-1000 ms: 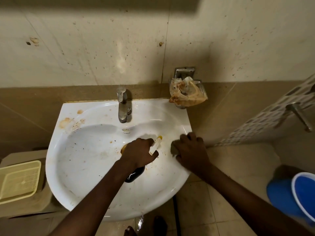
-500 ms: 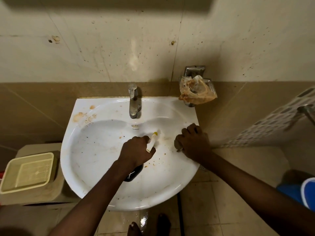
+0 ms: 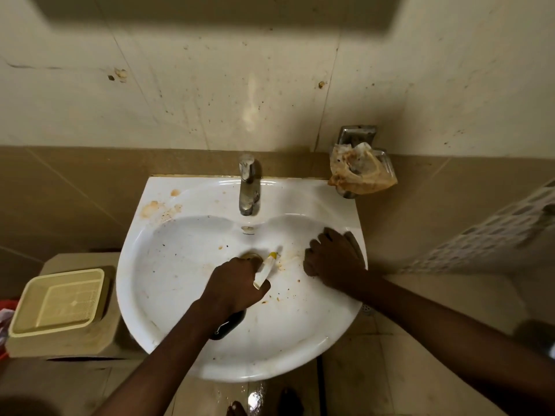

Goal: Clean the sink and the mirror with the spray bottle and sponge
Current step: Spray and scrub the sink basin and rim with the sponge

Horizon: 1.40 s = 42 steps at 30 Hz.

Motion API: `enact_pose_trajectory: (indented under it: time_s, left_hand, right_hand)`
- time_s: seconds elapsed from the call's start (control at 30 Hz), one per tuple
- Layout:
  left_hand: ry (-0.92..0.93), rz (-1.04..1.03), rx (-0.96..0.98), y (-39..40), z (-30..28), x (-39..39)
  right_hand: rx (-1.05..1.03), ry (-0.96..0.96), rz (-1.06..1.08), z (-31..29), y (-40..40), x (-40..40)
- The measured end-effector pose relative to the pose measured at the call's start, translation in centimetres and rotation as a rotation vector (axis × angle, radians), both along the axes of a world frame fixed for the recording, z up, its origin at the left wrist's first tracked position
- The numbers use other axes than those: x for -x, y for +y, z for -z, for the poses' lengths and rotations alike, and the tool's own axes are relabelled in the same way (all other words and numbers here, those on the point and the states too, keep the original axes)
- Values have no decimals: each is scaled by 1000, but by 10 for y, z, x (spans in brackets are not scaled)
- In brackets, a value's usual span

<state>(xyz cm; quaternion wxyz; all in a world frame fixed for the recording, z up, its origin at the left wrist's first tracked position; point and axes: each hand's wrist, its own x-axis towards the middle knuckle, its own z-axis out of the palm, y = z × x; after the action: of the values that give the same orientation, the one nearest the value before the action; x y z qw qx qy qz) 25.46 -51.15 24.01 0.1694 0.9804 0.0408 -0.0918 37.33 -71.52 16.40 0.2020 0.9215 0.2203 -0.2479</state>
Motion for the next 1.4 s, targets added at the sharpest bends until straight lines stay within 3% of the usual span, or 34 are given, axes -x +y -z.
enact_pose_trajectory:
  time_s: [0.03,0.07,0.13,0.23,0.33,0.43,0.5,0.67,0.73,0.8,0.9,0.97,1.1,1.4]
  left_hand:
    - [-6,11,3,1,-1,1]
    - [-12,8,9,2,-2,2]
    - [-19,-7,31,5,-2,2]
    - [-23,-25,25,9,0,2]
    - [-1,-6,-32,7,1,-2]
    - [14,15,-64,-3,-1,-6]
    - [26,20,-23,-10,0,-8]
    - [17,35,2,-17,7,-13]
    - [12,62,-20,-16,9,-14]
    - [18,90,-50,-13,10,-14]
    - [48,155,-68,-8,10,-14]
    - [46,180,-26,-8,11,-12]
    - [9,245,-27,-17,7,-12]
    - [-1,304,-24,-22,-1,-15]
  right_hand:
    - [-143,238,-311,-6,0,-1]
    - [-93,1,-537,-9,0,-4]
    - [-223,-201,-579,-14,12,-19]
    - [-228,-258,-661,-8,41,-29]
    - [-291,-231,-529,7,42,-13]
    - [-265,69,-446,1,10,16]
    - [-235,160,-463,-13,-2,16]
    - [-276,-328,-252,-17,11,4]
    - [-299,-263,-178,-18,21,13]
    - [-289,-61,-139,-20,23,33]
    - [-294,119,-242,-35,3,62]
    - [-309,45,-248,-42,-15,60]
    - [-261,-440,-110,-46,-29,18]
    - [-466,-336,-56,-56,-35,108]
